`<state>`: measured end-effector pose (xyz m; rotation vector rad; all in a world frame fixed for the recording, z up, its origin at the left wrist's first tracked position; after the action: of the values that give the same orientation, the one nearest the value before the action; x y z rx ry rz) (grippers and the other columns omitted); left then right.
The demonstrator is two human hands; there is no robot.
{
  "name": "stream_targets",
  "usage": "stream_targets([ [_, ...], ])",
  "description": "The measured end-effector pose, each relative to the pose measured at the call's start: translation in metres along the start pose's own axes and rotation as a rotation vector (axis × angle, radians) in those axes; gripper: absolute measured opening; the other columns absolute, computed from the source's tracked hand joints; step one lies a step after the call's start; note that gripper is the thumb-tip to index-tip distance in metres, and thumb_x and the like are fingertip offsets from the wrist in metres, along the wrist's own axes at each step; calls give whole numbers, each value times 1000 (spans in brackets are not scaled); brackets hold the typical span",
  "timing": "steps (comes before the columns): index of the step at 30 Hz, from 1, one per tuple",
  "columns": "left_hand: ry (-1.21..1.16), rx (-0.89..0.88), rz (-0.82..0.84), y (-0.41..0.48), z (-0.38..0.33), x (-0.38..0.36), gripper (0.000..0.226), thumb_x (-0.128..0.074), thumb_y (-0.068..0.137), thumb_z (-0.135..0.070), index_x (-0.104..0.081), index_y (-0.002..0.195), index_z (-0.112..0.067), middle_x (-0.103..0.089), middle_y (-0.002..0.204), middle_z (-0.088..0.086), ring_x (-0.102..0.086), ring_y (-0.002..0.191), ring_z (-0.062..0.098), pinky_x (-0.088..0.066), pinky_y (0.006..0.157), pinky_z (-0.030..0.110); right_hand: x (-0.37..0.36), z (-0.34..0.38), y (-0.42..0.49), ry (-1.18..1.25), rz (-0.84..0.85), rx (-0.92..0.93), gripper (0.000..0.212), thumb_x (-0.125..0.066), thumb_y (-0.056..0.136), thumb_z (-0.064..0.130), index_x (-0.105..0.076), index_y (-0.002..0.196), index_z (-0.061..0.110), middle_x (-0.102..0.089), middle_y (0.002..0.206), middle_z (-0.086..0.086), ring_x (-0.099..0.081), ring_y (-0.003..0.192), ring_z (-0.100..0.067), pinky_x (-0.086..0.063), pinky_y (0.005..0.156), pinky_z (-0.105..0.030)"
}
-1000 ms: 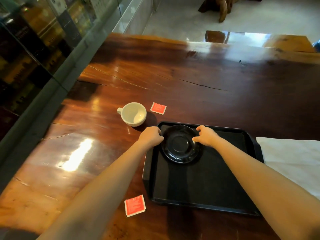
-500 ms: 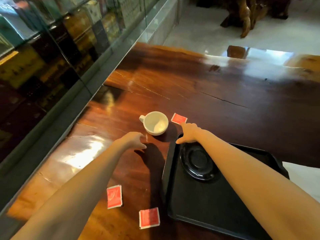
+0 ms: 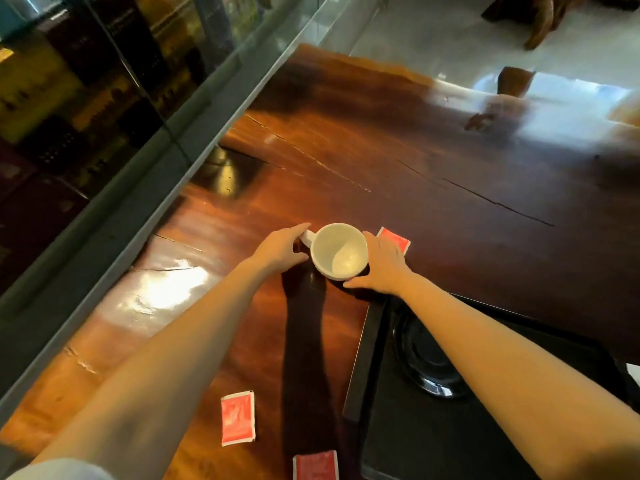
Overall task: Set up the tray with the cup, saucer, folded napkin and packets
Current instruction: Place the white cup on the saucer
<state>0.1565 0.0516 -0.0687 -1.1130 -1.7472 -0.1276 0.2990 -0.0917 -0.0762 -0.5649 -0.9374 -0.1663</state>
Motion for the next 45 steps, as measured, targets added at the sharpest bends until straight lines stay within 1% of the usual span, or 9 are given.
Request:
stream_targets([
  [5,-206,-25,-162,7,-1,1,44,-63,85,-13,-56,128,-14,-62,126,6,-57,115,22,-39,93,24,-4,-1,5,206,-7,69,100,-83,58,45,-30,139,22,-42,138,-4,-39,126,-23,-35,106,-50],
  [9,-343,65,-204,7,-1,1,30,-64,81,-9,-68,111,-16,-70,109,6,-61,103,20,-44,88,28,-3,-1,4,350,44,98,95,-85,63,25,-29,139,20,-39,140,-4,-38,125,-16,-31,103,-31],
  [20,-540,93,-276,-26,-41,10,22,-64,82,-11,-72,101,-20,-70,102,0,-62,98,20,-52,90,39,41,2,-47,508,35,164,88,-81,67,9,-29,136,20,-37,132,4,-34,121,-8,-28,102,-27],
  [23,-573,59,-305,-39,-69,14,20,-64,82,-12,-73,99,-18,-71,101,0,-62,97,18,-51,87,37,66,-1,-77,526,2,175,87,-80,68,7,-26,132,30,-32,133,6,-31,123,-7,-27,102,-25],
  [26,-609,35,-302,-51,-102,15,18,-65,84,-15,-73,100,-18,-70,104,-1,-60,97,15,-50,86,34,87,-6,-111,538,-49,181,84,-79,69,6,-24,126,36,-33,128,12,-34,119,-4,-29,94,-11],
  [31,-705,-6,-251,-74,-154,5,22,-66,82,-10,-71,104,-12,-69,102,1,-59,93,12,-47,77,25,105,-34,-162,586,-120,104,88,-80,69,8,-22,127,40,-34,132,10,-36,122,-9,-32,100,-27],
  [35,-779,15,-194,-93,-177,-23,21,-64,78,-2,-70,87,-20,-68,76,-4,-62,69,5,-46,54,14,99,-58,-195,642,-123,63,88,-79,69,5,-24,127,41,-37,131,11,-39,122,-10,-36,102,-30],
  [39,-723,80,-150,-108,-181,-63,29,-60,76,0,-72,97,-16,-70,87,4,-65,79,18,-56,76,34,74,-80,-216,701,-67,9,87,-78,68,0,-28,127,41,-40,132,7,-40,125,-13,-37,107,-38],
  [45,-635,180,-138,-115,-169,-106,28,-59,82,-1,-70,104,-14,-70,98,7,-66,89,21,-56,84,37,38,-99,-221,725,-13,-55,87,-77,67,-1,-29,127,39,-38,133,6,-36,129,-16,-34,109,-44],
])
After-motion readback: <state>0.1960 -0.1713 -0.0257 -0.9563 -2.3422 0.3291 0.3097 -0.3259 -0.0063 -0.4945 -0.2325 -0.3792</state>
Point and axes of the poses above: each hand's wrist, its own y-axis towards the middle knuckle, its own x-axis out of the back of the hand, z = x × y, the point moved 4 cm from there along y, towards the middle knuckle
